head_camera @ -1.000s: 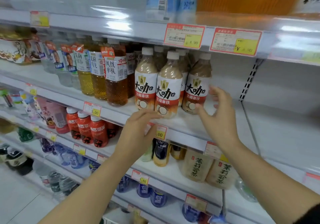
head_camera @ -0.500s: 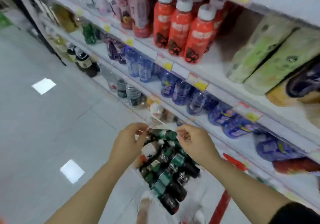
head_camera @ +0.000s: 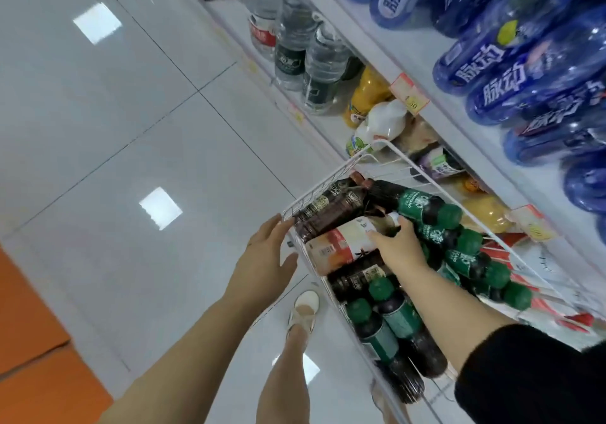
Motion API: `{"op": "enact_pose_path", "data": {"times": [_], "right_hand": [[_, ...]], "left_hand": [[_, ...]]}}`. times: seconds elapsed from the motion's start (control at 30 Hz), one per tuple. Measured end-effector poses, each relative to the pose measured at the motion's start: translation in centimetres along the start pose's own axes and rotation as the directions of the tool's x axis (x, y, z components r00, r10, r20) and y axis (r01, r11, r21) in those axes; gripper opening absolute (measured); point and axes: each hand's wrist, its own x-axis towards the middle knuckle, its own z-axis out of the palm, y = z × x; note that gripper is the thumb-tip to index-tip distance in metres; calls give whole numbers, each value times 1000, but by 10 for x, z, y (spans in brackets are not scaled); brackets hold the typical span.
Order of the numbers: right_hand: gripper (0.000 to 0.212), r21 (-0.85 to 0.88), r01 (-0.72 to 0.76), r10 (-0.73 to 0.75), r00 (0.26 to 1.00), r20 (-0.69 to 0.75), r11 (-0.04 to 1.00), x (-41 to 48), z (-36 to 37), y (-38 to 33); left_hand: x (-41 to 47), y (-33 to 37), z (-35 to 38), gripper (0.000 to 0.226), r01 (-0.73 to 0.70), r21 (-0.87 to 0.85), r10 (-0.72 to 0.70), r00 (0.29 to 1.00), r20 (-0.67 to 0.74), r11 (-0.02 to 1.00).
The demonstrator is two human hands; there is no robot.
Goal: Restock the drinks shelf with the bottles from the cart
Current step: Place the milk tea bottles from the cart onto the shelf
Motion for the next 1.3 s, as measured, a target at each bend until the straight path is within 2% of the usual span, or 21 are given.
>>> {"op": "enact_pose_path", "data": {"times": [0.1,0.2,0.3,0.37,0.43,0.53,0.67,0.73,0.8,0.9,0.97,1.03,1.1,1.17,1.23,1.3], "right_hand": [[66,56,-20,17,998,61,998,27,11,-3],[68,8,-67,65,990,123,998,40,21,-9],[66,25,-70,67,994,90,997,44,22,-8],[62,69,-46,43,998,50,997,35,18,-4],[59,81,13,-12,1000,-6,997,22,13,0],[49,34,141,-138,988,-69,989,-2,6,3],[41,59,281,-275,957,-97,958,-31,-8,3],[41,101,324,-316,945,-85,941,-45,-21,-1],[43,131,359,-355,933,-59,924,-55,-36,-6],[46,121,446,-448,894,-12,887,-59,-57,-17],[45,145,498,-510,858,55,855,-58,-69,-23],[36,175,546,-563,824,66,819,-56,-81,-23],[27,123,570,-567,822,-64,812,-47,-91,-13],[29,-15,494,-486,847,-215,869,-29,-99,4],[45,-224,359,-409,880,-240,906,-11,-101,17],[53,-423,282,-400,890,-220,861,4,-96,22]], "left_hand": [[6,-2,8,53,15,-39,-16,1000,-13,999],[6,-3,12,49,4,-84,-7,999,-36,996],[5,0,12,49,8,-60,-9,1000,-30,998],[5,5,13,49,4,38,-2,999,-51,999],[6,15,14,47,-50,102,60,993,-106,994],[10,35,12,45,-160,27,162,981,-109,987],[20,49,21,62,-290,32,285,953,106,957],[23,51,28,76,-325,59,313,937,152,944],[23,54,32,85,-340,26,335,934,123,940],[19,65,30,85,-337,-36,338,941,27,941],[17,72,27,82,-294,-119,294,956,-20,948],[15,76,23,77,-192,-282,192,981,-28,940],[13,77,21,74,-54,-451,63,998,5,891],[12,76,19,77,36,-568,-27,999,24,823],[12,72,18,78,75,-632,-84,996,16,771],[13,67,17,80,82,-647,-106,994,2,758]]}}
